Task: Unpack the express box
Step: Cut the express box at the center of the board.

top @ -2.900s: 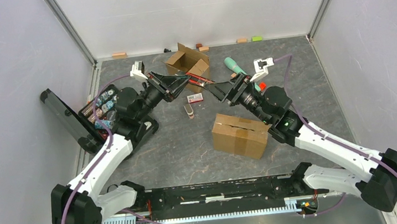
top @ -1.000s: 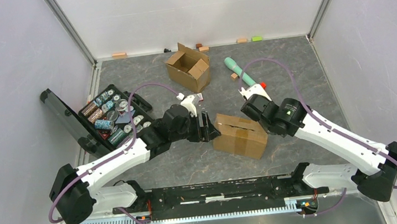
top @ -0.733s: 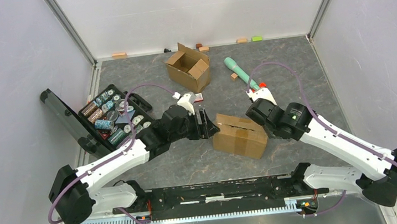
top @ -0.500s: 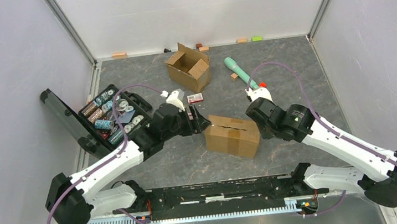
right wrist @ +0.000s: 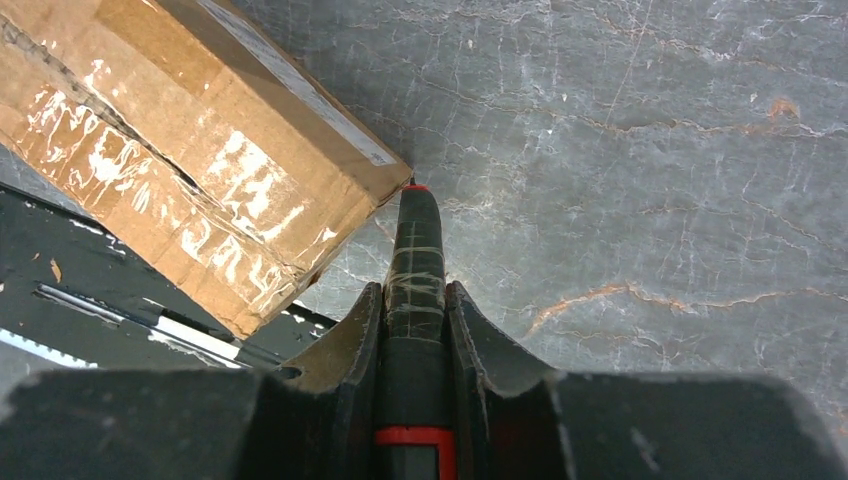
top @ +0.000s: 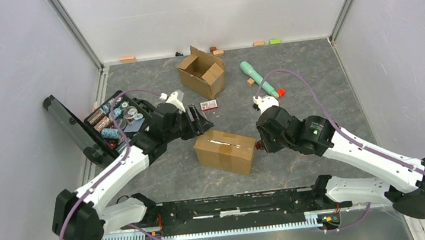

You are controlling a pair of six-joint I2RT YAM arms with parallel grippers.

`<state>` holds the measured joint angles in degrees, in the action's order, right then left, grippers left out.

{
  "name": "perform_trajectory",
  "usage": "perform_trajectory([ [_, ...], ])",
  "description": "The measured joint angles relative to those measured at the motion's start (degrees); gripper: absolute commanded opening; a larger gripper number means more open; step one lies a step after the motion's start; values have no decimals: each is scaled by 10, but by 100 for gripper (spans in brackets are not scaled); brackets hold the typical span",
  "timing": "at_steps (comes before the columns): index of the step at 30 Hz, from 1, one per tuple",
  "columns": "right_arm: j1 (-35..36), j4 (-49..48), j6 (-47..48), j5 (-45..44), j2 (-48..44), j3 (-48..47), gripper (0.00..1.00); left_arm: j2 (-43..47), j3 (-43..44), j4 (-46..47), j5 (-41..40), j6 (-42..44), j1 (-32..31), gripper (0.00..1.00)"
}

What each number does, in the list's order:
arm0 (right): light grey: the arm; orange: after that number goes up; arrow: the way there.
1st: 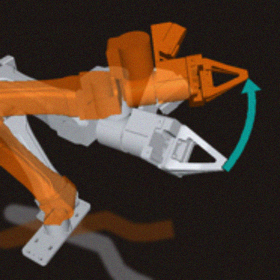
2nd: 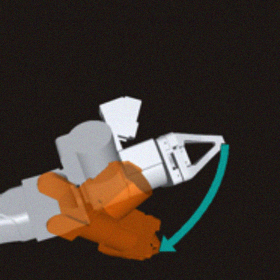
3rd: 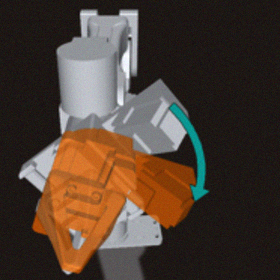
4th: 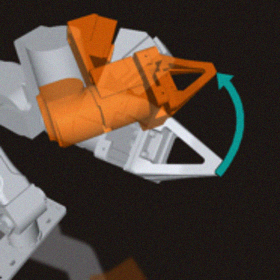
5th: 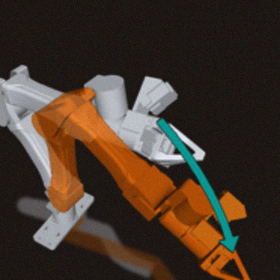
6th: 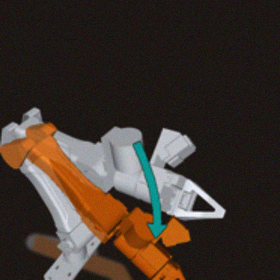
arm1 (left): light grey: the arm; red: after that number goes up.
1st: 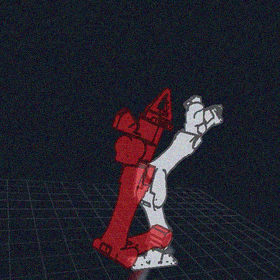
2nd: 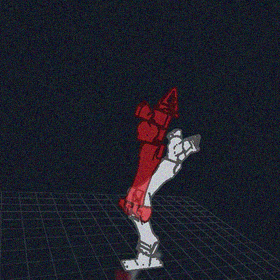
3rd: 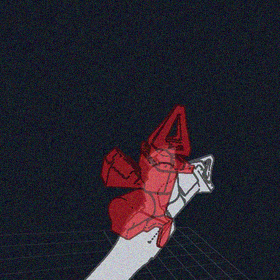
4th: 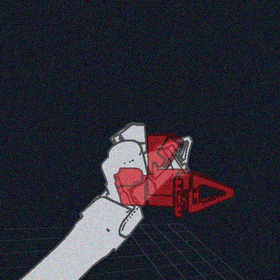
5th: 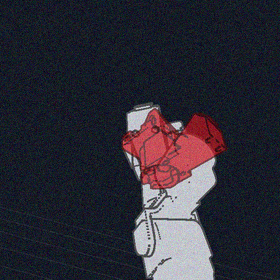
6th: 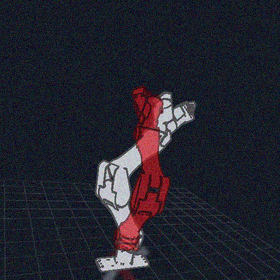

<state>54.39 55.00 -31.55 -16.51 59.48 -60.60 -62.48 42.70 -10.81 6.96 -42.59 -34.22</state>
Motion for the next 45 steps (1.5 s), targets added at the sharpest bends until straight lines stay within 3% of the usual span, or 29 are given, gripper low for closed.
perform_trajectory([
  [7, 1, 53, 12, -60, 6, -22, 0, -86, 46, 3, 72, 19, 0, 69],
  [13, 1, 106, 40, -156, 7, -89, 0, -134, 99, 11, 117, 34, 0, 75],
  [17, 1, 90, 97, -157, 15, -157, 0, -145, 144, -10, 110, 55, 1, 79],
  [25, 37, 38, 217, -76, 97, -290, 0, -17, 165, -128, 47, 71, 63, 75],
  [31, 76, 16, 277, -10, 146, -352, 0, 91, 92, -175, 72, 70, 68, 70],
  [37, 121, -14, 315, 26, 165, -359, 0, 100, 11, -182, 118, 63, 67, 71],
  [45, 150, -66, 335, 27, 174, -294, 0, 102, -16, -148, 142, 44, 67, 68],
])
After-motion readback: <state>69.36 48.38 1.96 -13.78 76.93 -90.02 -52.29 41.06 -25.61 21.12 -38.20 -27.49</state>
